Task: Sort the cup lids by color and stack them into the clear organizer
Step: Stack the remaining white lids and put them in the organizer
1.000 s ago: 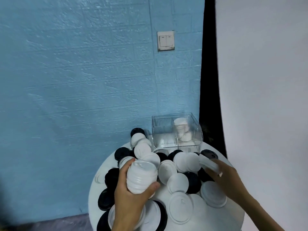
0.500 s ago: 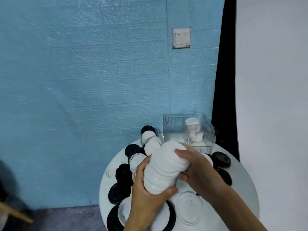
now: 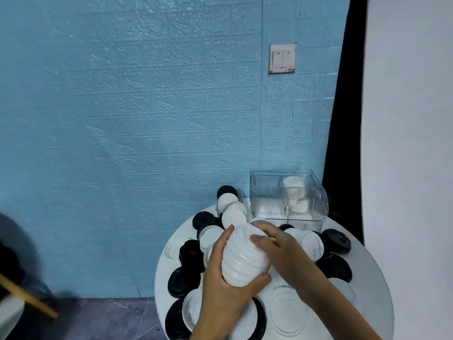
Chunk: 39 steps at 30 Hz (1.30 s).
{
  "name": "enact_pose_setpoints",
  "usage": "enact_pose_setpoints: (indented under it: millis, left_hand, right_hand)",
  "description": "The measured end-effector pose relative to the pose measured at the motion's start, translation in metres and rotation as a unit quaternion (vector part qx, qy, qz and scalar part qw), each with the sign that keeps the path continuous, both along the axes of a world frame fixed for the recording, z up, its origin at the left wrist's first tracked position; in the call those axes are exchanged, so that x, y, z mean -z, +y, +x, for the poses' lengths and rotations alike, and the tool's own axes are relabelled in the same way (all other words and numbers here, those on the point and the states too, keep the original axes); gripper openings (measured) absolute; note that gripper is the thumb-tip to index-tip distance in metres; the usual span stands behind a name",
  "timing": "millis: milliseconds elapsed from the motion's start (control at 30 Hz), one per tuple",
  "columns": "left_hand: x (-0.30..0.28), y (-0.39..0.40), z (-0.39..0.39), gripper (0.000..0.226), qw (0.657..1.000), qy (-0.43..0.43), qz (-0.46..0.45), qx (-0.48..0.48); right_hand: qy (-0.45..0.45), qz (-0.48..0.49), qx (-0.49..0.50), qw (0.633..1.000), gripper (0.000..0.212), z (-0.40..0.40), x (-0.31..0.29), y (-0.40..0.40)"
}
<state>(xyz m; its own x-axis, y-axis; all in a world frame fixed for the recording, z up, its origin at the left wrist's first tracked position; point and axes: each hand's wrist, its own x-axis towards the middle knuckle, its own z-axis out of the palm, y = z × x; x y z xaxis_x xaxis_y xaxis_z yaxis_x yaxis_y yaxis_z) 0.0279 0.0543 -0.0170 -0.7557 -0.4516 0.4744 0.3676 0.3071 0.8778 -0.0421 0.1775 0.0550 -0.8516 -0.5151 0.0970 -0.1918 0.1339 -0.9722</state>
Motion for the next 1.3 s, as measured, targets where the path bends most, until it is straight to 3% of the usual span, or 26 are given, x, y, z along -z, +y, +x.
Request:
enact_pose_setpoints:
  millis: [67,167,233,467,633,733,867,1033,1300]
  left_hand:
    - [-0.001,0.001,0.0,0.096,1.0,-0.002,-0.005,-0.003]
    - [-0.005,0.002,0.001,0.094,1.0,-0.007,-0.012,-0.007]
    - [-0.009,0.003,0.003,0.095,1.0,-0.017,-0.023,-0.012]
    - [-0.013,0.007,0.003,0.102,0.989,-0.024,-0.11,-0.097]
    - [-0.023,0.007,0.002,0.114,0.985,-0.023,-0.147,-0.092]
    - [-0.033,0.009,0.001,0.109,0.983,-0.032,-0.158,-0.09]
    - [-0.035,0.009,-0.004,0.083,0.983,-0.033,-0.123,-0.133]
    - [-0.027,0.01,-0.005,0.08,0.983,-0.033,-0.102,-0.148]
    - [-0.032,0.005,0.001,0.091,0.986,-0.035,-0.14,-0.081]
  right_hand:
    - [0.03,0.006,-0.004,1.0,0.015,0.001,0.003,0.001]
    - [0.056,0.054,-0.018,0.997,0.063,0.005,0.007,0.0]
    - [0.034,0.054,-0.037,0.997,0.075,0.005,0.006,0.0]
    - [-0.021,-0.024,-0.03,0.999,0.056,0.001,0.002,-0.008]
    - [-0.047,-0.066,-0.026,0.996,0.043,-0.003,0.002,-0.01]
    - [-0.052,-0.081,-0.031,0.995,0.05,-0.002,0.0,-0.013]
    - [-0.056,-0.083,-0.052,0.994,0.06,-0.007,0.0,-0.014]
    - [-0.085,-0.078,-0.055,0.992,0.072,-0.008,0.005,-0.016]
    - [-0.068,-0.038,-0.08,0.994,0.051,-0.008,0.001,-0.013]
